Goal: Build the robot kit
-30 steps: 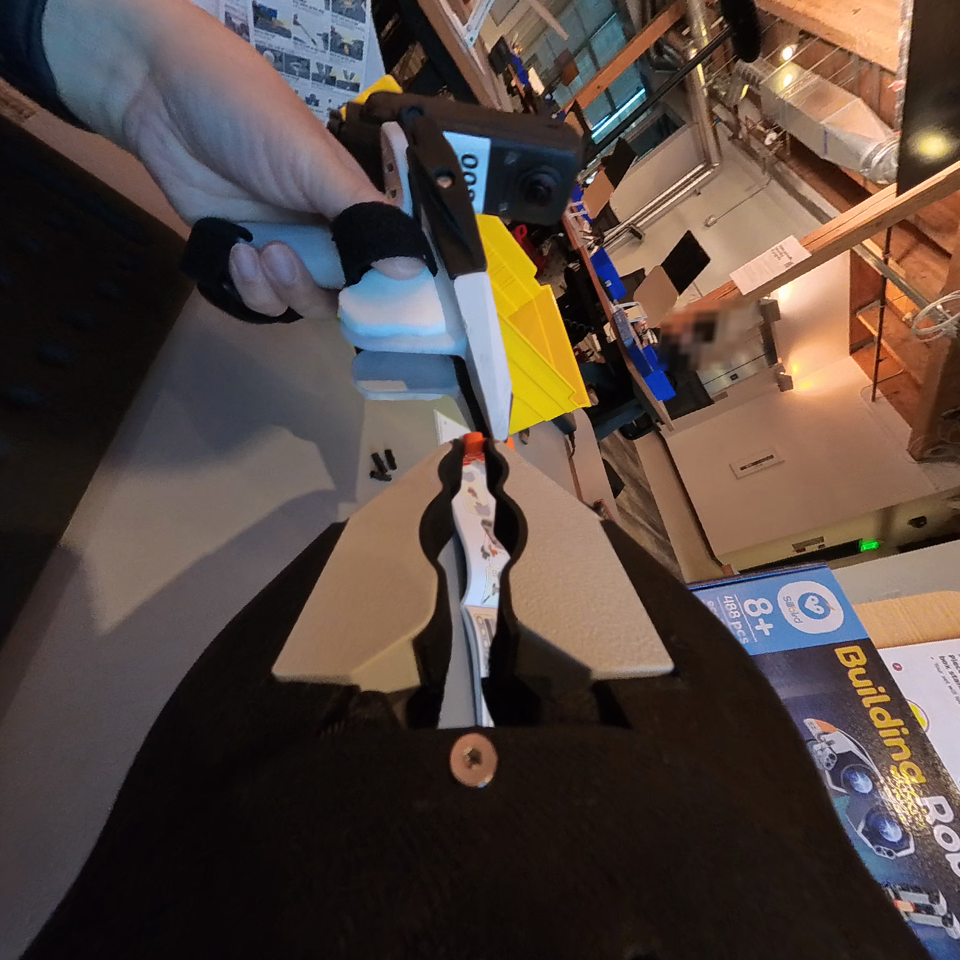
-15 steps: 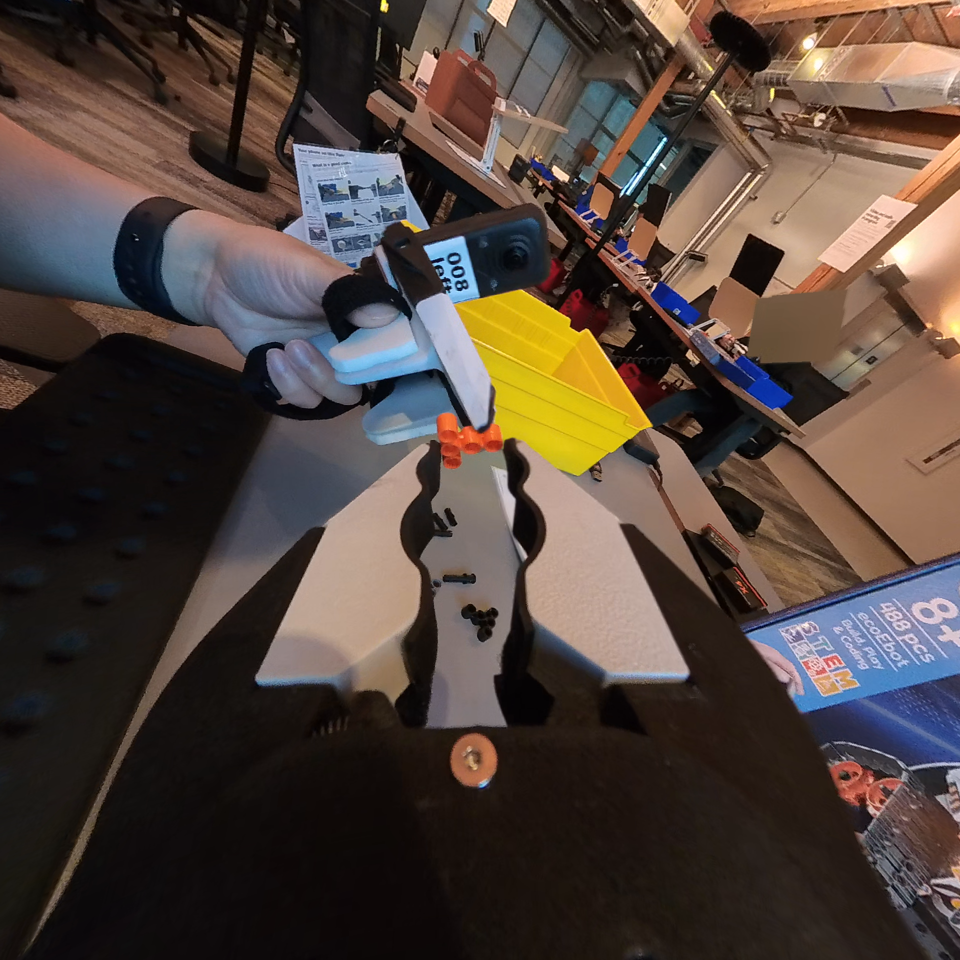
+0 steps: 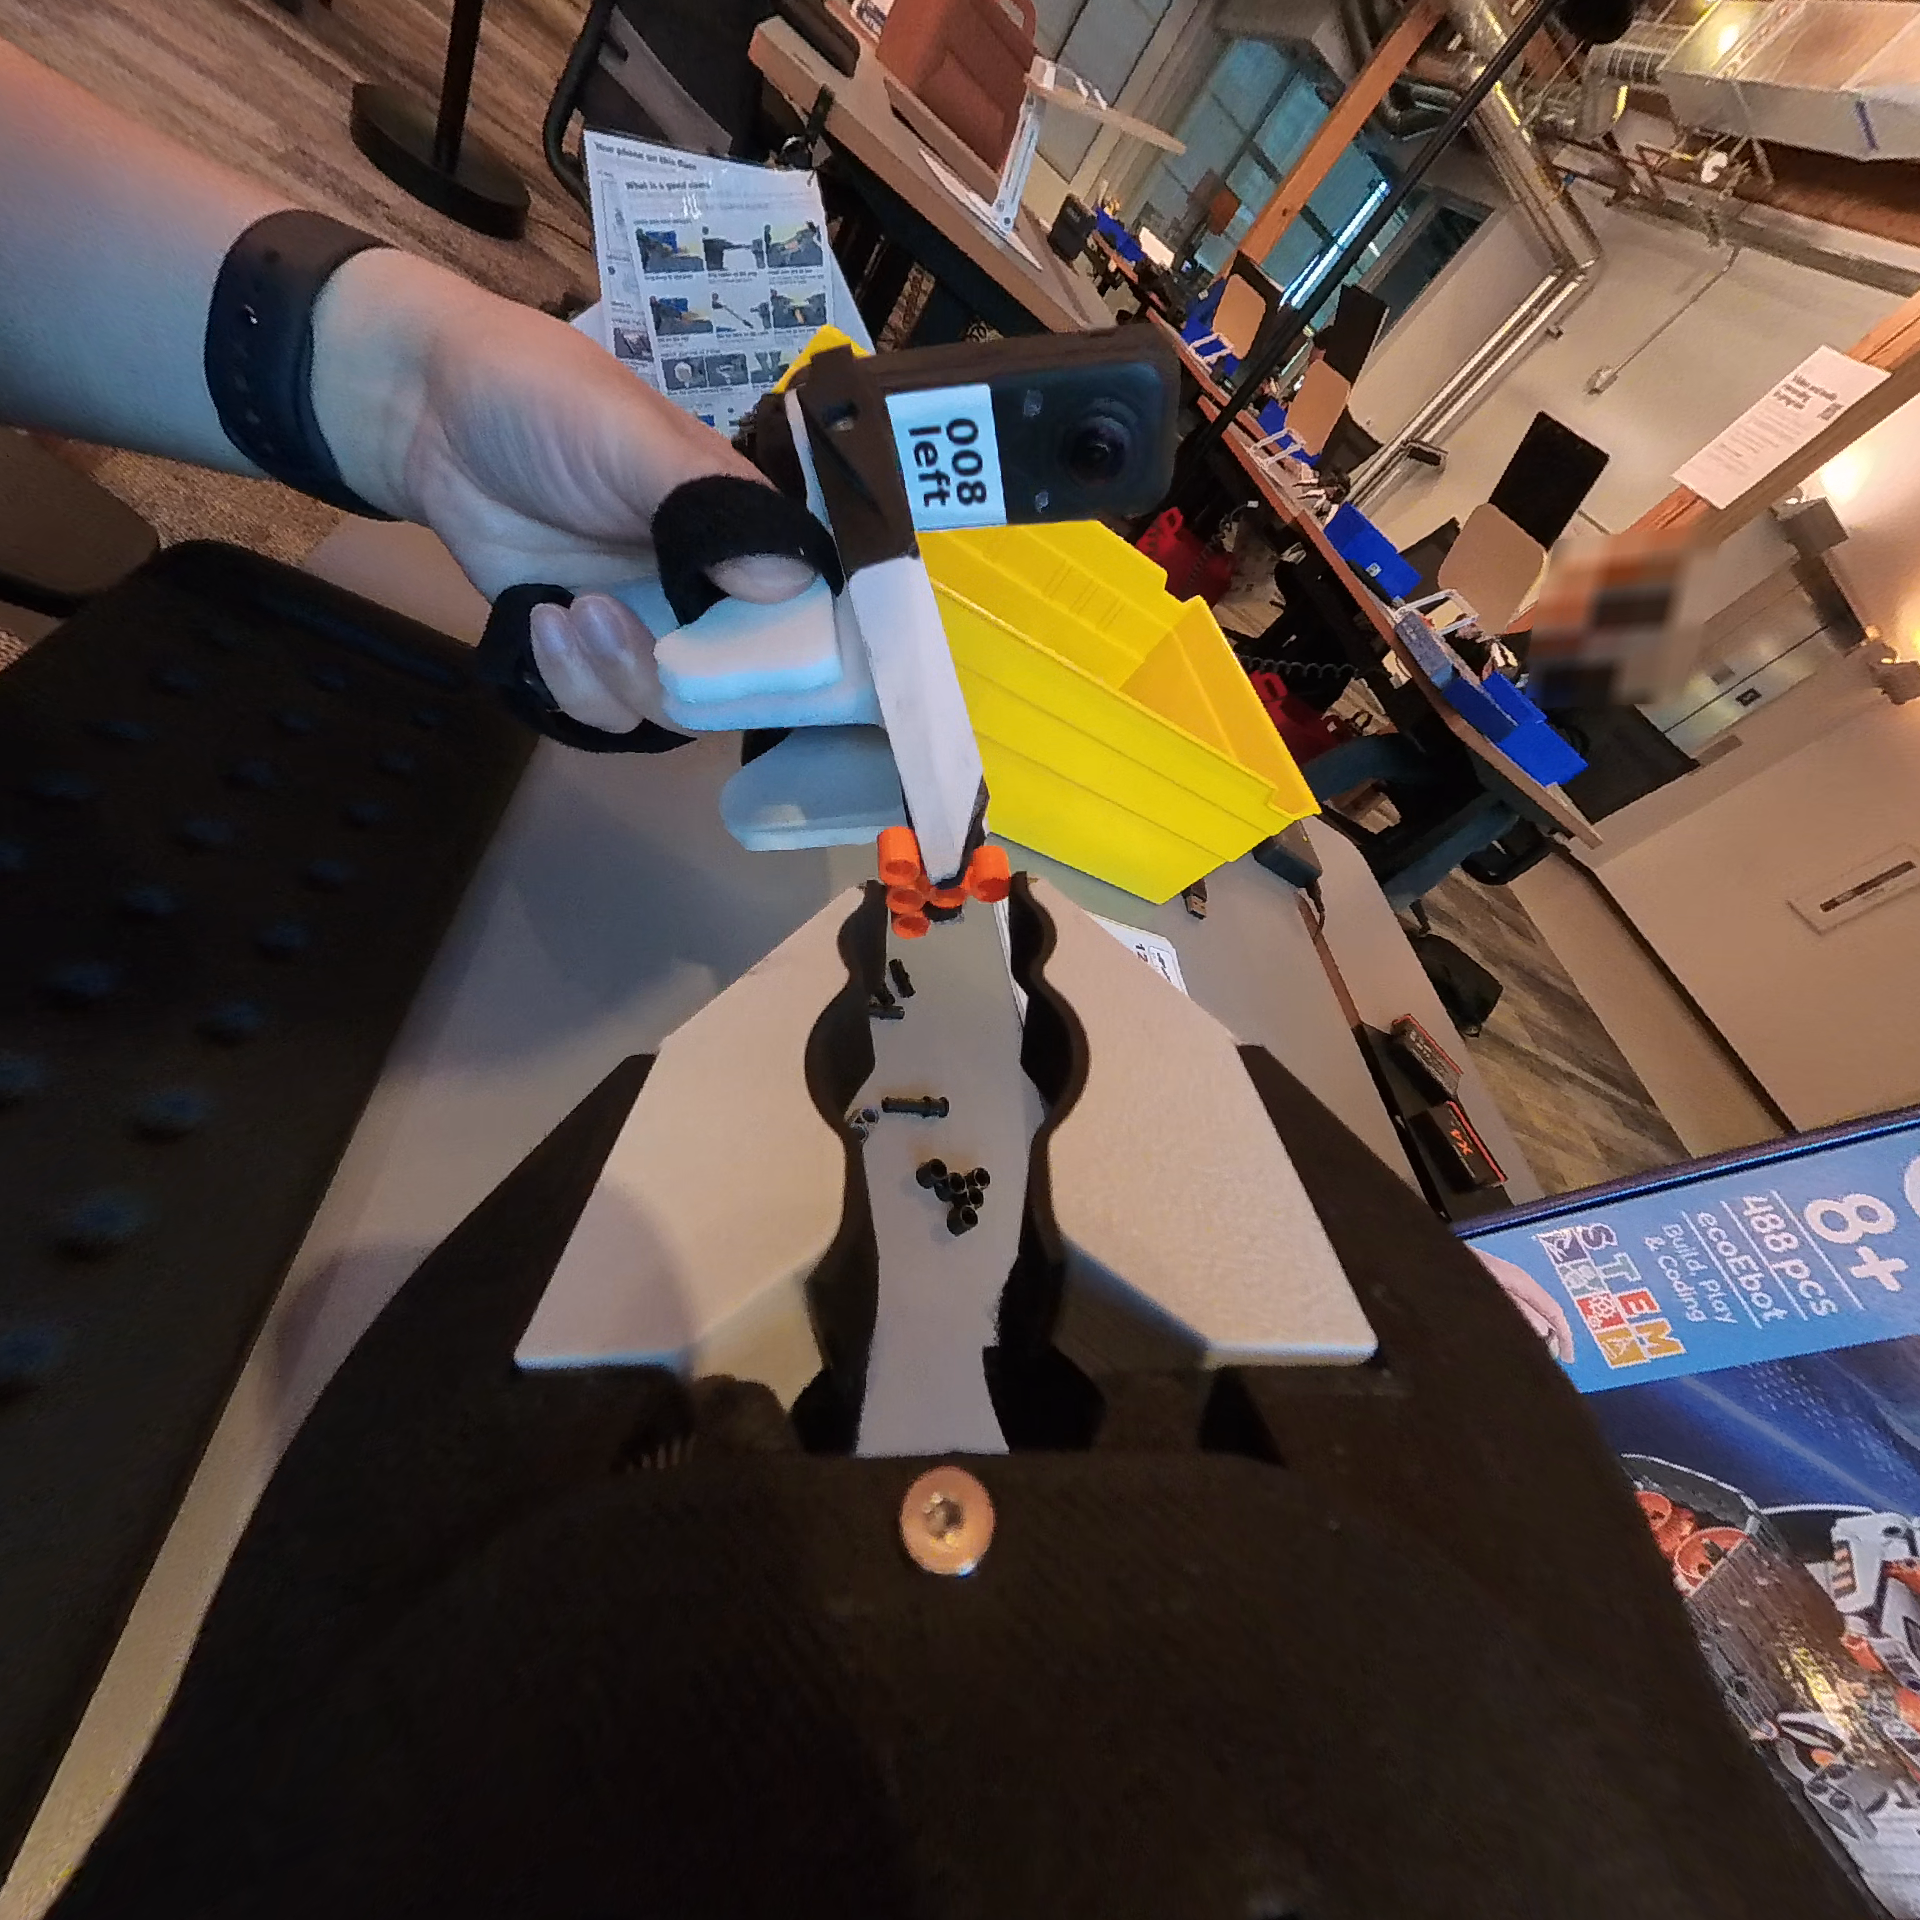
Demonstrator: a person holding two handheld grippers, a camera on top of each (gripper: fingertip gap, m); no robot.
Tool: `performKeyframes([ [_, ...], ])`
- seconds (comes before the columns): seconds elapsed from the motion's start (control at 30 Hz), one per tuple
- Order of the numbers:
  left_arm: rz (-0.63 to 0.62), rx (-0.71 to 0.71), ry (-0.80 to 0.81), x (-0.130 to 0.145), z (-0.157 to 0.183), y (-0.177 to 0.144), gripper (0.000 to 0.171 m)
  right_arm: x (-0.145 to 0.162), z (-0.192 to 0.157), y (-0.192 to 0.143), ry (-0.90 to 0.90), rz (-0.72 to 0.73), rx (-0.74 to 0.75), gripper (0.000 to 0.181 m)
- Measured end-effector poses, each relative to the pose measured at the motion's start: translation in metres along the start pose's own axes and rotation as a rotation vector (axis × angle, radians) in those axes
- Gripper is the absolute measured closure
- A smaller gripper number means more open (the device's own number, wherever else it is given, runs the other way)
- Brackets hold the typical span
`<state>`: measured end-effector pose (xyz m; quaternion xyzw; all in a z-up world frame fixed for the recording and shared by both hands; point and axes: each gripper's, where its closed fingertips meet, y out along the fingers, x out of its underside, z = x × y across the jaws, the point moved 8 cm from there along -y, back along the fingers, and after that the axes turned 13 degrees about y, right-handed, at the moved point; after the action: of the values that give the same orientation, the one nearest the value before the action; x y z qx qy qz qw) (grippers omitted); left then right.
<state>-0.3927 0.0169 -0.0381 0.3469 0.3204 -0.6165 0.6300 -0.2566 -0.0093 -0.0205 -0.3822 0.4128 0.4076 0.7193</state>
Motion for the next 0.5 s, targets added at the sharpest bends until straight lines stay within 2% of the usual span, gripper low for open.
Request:
performKeyframes([
  [0.4, 0.0, -0.003, -0.014, 0.0001, -0.0018, -0.0008, 0.161, 0.0001, -0.0001, -0.0004, -0.014, -0.013, 0.0, 0.159],
  [0.5, -0.002, -0.003, 0.001, 0.0002, -0.0017, -0.0012, 0.167, 0.0005, 0.0008, -0.0015, -0.015, -0.017, 0.0, 0.16],
])
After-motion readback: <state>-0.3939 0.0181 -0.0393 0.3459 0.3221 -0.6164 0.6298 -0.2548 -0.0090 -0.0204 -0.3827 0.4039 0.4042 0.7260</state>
